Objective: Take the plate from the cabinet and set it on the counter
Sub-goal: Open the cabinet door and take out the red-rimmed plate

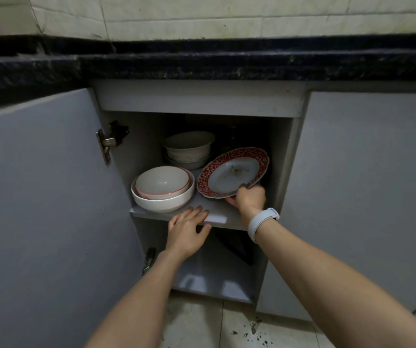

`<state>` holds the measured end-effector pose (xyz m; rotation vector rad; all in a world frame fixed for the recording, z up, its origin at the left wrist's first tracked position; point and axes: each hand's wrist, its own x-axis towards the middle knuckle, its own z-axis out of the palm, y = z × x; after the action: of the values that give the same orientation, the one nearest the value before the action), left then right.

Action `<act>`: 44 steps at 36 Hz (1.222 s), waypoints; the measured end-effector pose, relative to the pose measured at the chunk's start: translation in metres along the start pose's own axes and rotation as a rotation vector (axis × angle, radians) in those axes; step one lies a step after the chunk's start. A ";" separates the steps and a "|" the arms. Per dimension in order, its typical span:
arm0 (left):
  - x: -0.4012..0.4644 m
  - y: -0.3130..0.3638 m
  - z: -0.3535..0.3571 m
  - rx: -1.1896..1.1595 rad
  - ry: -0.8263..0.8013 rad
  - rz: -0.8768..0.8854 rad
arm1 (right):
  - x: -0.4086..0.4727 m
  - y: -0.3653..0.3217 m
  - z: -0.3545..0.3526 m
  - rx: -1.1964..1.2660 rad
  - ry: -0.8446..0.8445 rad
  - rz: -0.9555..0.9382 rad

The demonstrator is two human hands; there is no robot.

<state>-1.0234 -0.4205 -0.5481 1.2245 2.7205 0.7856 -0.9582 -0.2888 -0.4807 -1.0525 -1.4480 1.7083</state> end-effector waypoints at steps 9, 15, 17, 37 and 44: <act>-0.006 0.005 -0.004 0.135 -0.046 0.039 | -0.033 0.003 -0.010 -0.278 0.089 -0.148; -0.039 0.012 -0.004 0.090 0.195 -0.030 | -0.078 -0.002 -0.040 -0.437 0.058 -0.273; -0.053 0.014 -0.005 0.035 0.278 -0.090 | -0.089 0.001 -0.049 -0.416 0.041 -0.292; -0.178 0.104 -0.062 -0.274 0.128 -0.318 | -0.190 -0.014 -0.171 -0.705 -0.202 -0.064; -0.192 0.189 -0.153 -0.358 -0.139 -0.407 | -0.235 -0.121 -0.227 -0.805 -0.237 0.047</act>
<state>-0.8011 -0.5184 -0.3552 0.6027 2.4487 1.0225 -0.6500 -0.3688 -0.3386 -1.3066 -2.3808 1.3092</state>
